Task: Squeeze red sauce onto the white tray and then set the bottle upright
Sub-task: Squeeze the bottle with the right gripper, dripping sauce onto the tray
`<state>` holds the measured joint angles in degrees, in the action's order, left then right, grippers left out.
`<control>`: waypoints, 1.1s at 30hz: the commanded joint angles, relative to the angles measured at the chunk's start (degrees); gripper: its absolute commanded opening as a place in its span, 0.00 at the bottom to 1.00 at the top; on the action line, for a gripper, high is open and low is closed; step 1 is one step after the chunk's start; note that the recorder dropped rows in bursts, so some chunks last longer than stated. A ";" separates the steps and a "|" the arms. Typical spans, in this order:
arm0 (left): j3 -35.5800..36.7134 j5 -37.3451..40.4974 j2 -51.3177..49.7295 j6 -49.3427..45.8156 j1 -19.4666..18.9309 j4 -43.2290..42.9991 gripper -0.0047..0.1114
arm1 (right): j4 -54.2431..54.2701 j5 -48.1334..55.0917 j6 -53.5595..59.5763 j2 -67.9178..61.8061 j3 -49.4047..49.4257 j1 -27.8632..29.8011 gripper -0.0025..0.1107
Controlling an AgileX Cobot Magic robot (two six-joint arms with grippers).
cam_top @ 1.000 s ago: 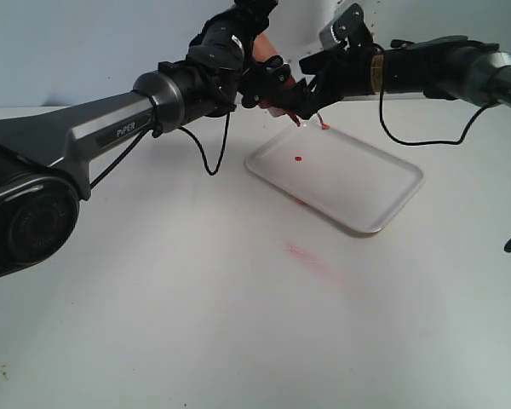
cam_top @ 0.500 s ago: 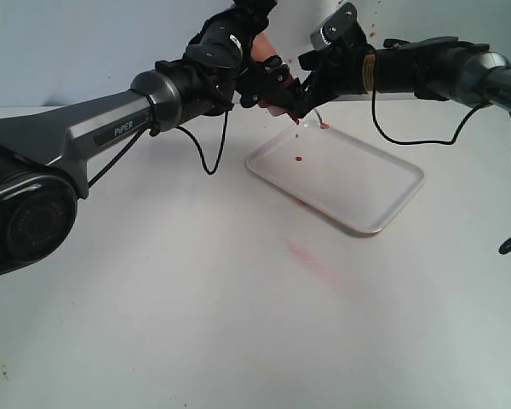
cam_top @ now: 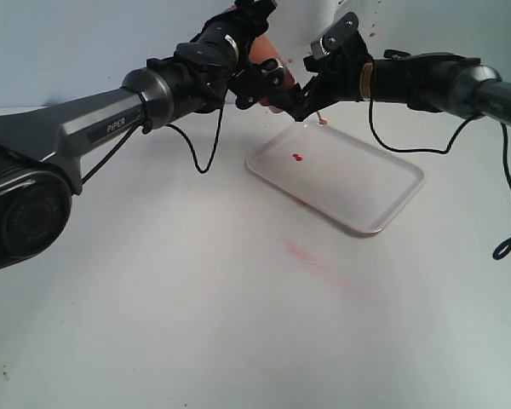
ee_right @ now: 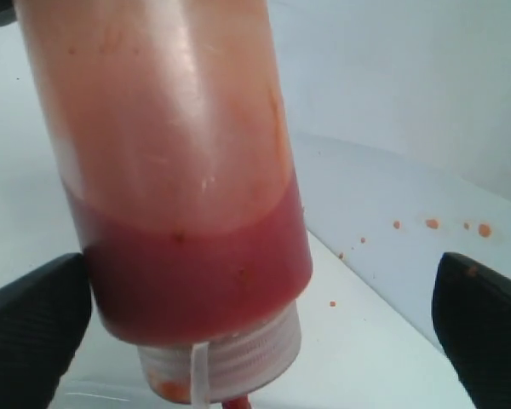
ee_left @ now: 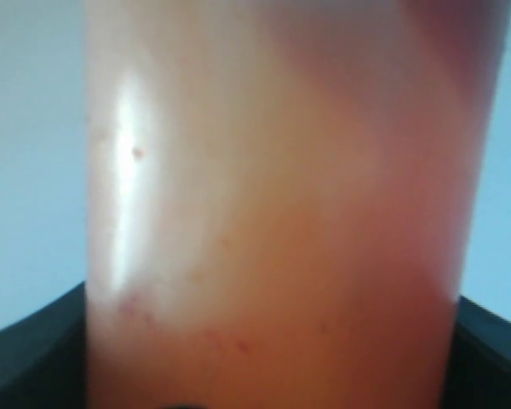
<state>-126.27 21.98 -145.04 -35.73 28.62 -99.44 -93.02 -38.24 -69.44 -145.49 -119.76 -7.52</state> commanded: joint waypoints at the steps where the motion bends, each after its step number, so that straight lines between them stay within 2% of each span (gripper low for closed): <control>1: -1.00 -1.54 0.97 0.58 -0.11 -0.51 0.04 | 2.25 -1.78 1.35 -0.12 -0.33 0.01 0.93; 5: -1.00 -2.38 0.97 0.58 -0.37 -0.51 0.04 | 2.64 -6.65 3.46 -0.12 -0.33 0.01 0.93; 15: -1.00 -4.28 0.97 -0.32 -0.64 -0.51 0.04 | -0.96 -10.34 3.71 -0.12 -0.33 -0.68 0.93; 17: -1.00 -4.28 0.97 -0.32 -0.64 -0.51 0.04 | -2.56 -10.48 3.31 -0.12 -0.33 -0.68 0.83; 18: -1.00 -4.28 0.97 -0.32 -0.64 -0.51 0.04 | -2.74 -10.73 3.28 -0.12 -0.33 -0.58 0.68; 19: -1.00 -4.28 0.97 -0.32 -0.64 -0.51 0.04 | -2.74 -10.76 3.28 -0.12 -0.33 -0.58 0.61; 20: -1.00 -4.28 0.97 -0.32 -0.64 -0.51 0.04 | -2.74 -11.59 3.28 -0.12 -0.33 -0.58 0.42; 21: -1.00 -4.28 0.97 -0.32 -0.64 -0.51 0.04 | -2.74 -12.08 3.28 -0.12 -0.33 -0.58 0.34; 22: -1.00 -4.28 0.86 -0.30 -0.64 -0.51 0.04 | -2.74 -12.45 3.28 -0.01 -0.33 -0.47 0.18; 23: -1.00 -4.28 0.72 -0.30 -0.64 -0.51 0.04 | -3.34 -12.57 3.03 0.44 -0.33 -0.36 0.06; 24: -1.00 -4.28 0.48 -0.30 -0.64 -0.51 0.04 | -4.53 -12.57 2.56 0.67 -0.33 -0.36 0.02; 28: -1.00 -4.28 0.15 -0.30 -0.64 -0.51 0.04 | -6.61 -13.57 0.19 2.05 -0.33 -0.36 0.02; 33: -1.00 -4.28 0.15 -0.30 -0.64 -0.51 0.04 | -3.86 -11.58 0.33 2.05 -0.33 -0.36 0.03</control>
<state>-126.27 17.24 -145.25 -36.68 28.04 -99.62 -98.29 -47.74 -69.66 -144.58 -119.76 -7.92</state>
